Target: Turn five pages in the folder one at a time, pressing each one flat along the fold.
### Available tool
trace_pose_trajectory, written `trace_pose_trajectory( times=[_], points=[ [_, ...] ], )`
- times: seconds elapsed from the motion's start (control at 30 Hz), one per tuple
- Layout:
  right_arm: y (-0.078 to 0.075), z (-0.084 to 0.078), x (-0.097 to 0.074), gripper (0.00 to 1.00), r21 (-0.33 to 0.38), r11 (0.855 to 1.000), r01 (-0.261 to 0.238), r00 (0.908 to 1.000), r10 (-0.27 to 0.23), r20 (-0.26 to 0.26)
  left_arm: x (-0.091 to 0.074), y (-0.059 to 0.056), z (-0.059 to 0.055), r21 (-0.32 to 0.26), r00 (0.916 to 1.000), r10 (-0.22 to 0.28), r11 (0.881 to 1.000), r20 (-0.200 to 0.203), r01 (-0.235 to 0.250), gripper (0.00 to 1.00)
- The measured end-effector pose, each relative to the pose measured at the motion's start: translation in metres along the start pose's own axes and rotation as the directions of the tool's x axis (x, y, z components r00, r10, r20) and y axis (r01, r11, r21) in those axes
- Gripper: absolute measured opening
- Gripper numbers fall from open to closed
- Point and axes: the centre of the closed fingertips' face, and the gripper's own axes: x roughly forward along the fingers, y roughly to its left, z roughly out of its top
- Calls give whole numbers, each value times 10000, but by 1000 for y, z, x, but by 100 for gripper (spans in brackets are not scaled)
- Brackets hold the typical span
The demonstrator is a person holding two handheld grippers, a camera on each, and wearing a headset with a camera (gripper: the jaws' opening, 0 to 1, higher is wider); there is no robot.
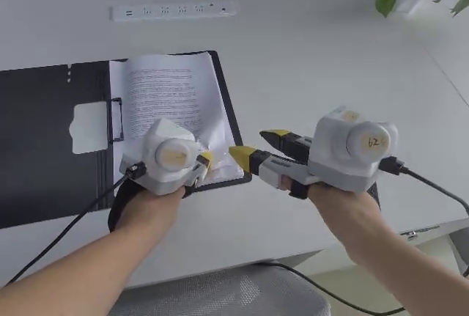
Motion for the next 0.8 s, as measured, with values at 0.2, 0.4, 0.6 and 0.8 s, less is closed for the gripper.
trace_pose_trajectory(
  times=[0.2, 0.4, 0.6, 0.8],
  points=[
    [20, -23, 19, 15, -15, 9950, -1002, 9929, 999, -651, 0, 0, 0, -98, 9999, -108, 9999, 73, 109, 20],
    [7, -37, 37, 14, 597, 9982, 91, 9931, -21, -1169, 0, 0, 0, -153, 9998, -166, 9997, 125, 168, 21],
    [-2, -53, 47, 16, 1353, 9888, 623, 9812, -358, -1898, 0, 0, 0, -158, 9998, -162, 9997, 119, 164, 21],
    [-7, -62, 53, 14, 2064, 9738, 953, 9731, -475, -2253, 0, 0, 0, -171, 9998, -179, 9997, 114, 181, 21]
  ],
)
